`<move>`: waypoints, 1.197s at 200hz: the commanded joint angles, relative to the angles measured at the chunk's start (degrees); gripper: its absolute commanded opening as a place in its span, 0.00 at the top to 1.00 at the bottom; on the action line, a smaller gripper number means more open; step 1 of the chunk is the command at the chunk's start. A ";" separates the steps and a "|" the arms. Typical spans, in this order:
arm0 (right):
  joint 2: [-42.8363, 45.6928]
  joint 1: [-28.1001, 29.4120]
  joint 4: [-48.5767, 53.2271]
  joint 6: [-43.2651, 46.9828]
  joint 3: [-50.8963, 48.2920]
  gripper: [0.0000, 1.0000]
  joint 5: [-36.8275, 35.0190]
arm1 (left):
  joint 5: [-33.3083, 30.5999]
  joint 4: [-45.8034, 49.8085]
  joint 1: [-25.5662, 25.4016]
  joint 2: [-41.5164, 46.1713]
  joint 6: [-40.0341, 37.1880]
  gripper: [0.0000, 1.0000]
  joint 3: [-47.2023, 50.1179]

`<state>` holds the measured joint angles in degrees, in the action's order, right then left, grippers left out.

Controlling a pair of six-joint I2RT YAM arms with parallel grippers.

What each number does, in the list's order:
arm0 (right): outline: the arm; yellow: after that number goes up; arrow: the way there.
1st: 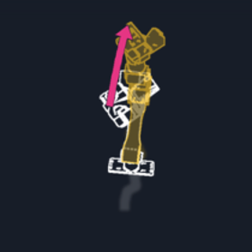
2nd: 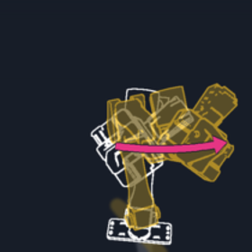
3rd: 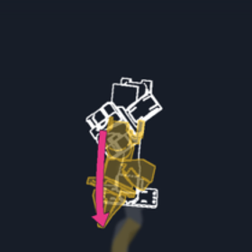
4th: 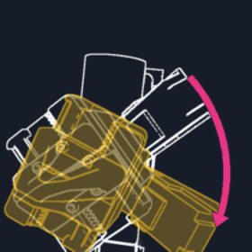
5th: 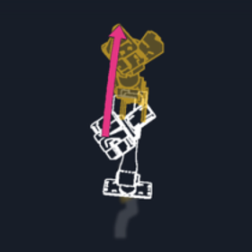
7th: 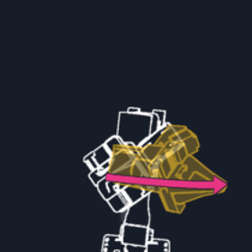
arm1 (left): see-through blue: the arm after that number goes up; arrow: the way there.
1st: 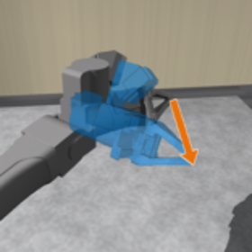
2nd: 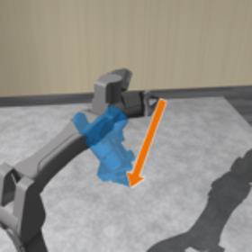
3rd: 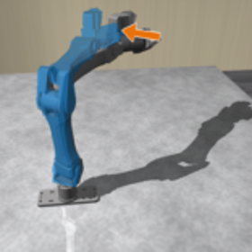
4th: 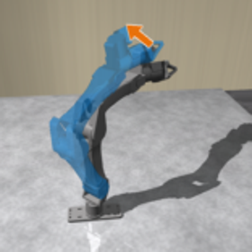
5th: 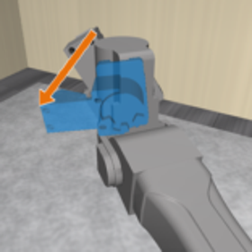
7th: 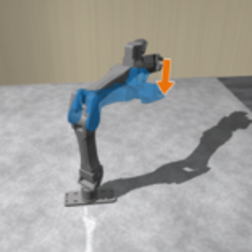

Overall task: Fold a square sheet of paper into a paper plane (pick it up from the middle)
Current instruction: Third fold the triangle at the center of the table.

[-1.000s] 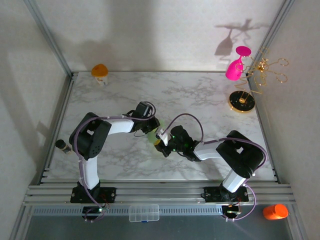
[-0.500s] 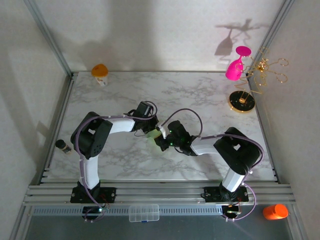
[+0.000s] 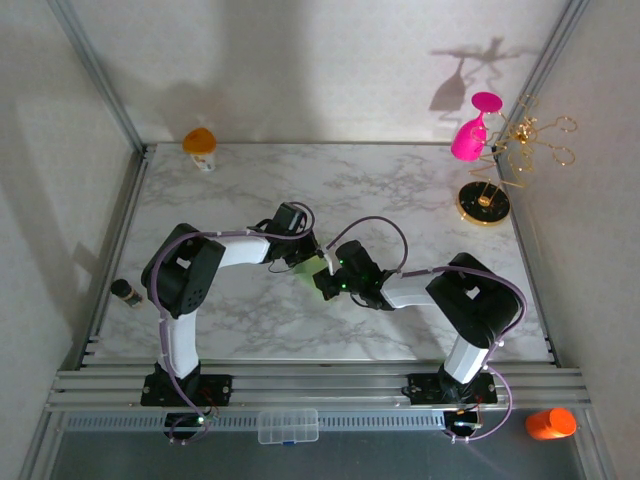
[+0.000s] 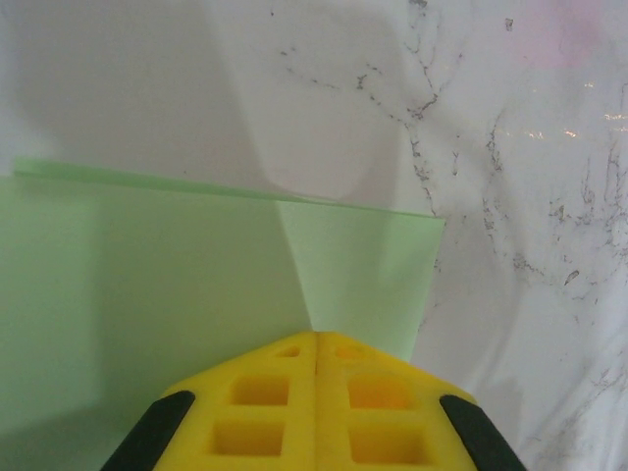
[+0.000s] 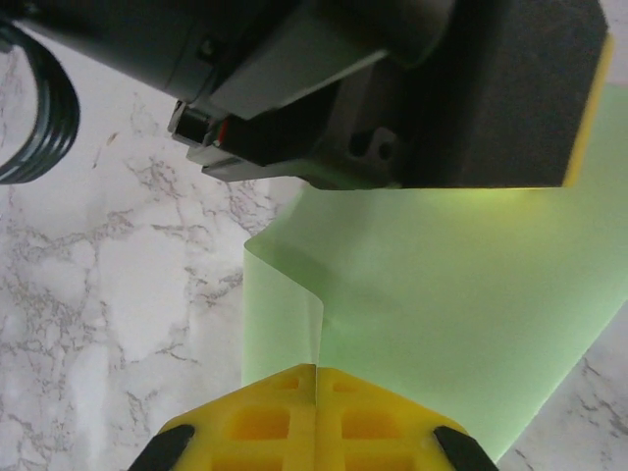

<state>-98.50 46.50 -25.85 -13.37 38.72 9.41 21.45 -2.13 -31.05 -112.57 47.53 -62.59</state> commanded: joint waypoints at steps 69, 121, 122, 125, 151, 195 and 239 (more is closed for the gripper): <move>-0.71 -0.36 0.42 -4.03 -0.97 0.94 -3.65 | -0.25 5.00 -0.57 -2.03 -0.42 0.96 0.10; -1.43 -0.38 2.06 -5.09 -0.40 0.94 -4.96 | -0.18 4.81 -0.56 -2.03 -0.33 0.96 0.05; -1.43 -0.41 2.09 -5.09 -0.40 0.94 -4.99 | -0.18 4.79 -0.58 -1.99 -0.29 0.96 0.08; -1.43 -0.39 2.11 -5.19 -0.40 0.94 -5.09 | -0.22 4.81 -0.54 -1.95 -0.23 0.96 0.04; -1.39 -0.42 2.50 -5.54 -0.30 0.94 -5.29 | -0.14 4.80 -0.58 -2.12 -0.17 0.96 -0.06; -1.78 -0.45 2.81 -5.89 -0.40 0.94 -4.93 | 0.77 4.70 -0.34 -1.02 -0.15 0.96 -0.99; -2.56 -0.47 3.35 -5.94 -0.48 0.94 -4.75 | 2.03 3.75 1.46 2.67 0.19 0.89 -2.45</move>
<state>-99.79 46.37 -24.10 -18.83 38.17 5.54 22.35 -0.51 -30.72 -112.53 47.62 -63.42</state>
